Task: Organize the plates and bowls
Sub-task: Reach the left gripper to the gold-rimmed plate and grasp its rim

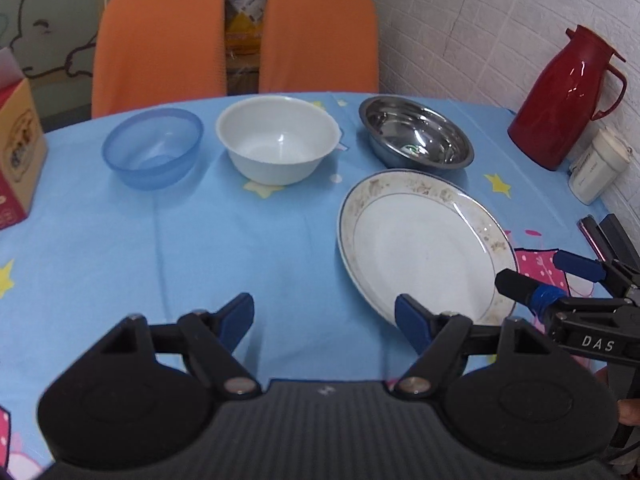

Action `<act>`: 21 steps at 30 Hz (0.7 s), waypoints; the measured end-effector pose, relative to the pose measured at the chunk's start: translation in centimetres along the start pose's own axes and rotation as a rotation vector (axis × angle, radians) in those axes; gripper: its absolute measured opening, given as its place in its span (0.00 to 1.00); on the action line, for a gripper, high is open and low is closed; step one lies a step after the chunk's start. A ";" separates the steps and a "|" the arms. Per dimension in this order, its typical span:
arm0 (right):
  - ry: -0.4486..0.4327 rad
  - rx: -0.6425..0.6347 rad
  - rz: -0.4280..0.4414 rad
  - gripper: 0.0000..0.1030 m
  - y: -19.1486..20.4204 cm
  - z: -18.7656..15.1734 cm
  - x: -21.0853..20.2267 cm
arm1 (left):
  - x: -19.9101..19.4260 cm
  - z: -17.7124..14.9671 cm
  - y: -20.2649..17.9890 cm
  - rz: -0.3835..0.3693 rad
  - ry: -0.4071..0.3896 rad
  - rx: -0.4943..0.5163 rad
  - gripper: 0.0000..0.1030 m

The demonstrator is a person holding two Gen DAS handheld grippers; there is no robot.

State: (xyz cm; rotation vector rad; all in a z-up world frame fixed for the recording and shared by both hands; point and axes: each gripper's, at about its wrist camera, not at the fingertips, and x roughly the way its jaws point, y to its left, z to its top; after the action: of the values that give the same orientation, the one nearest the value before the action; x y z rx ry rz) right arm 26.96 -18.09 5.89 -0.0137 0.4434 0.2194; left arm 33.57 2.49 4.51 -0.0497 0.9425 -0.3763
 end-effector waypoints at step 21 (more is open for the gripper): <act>0.048 -0.041 0.032 0.88 -0.8 -0.2 6.4 | 7.9 3.0 -4.4 0.062 0.067 0.082 0.72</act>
State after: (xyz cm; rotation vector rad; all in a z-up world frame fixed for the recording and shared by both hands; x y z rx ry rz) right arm 32.69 -17.60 2.94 -0.0523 0.4872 0.2596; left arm 38.88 -4.60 1.05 0.0669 0.9915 -0.3610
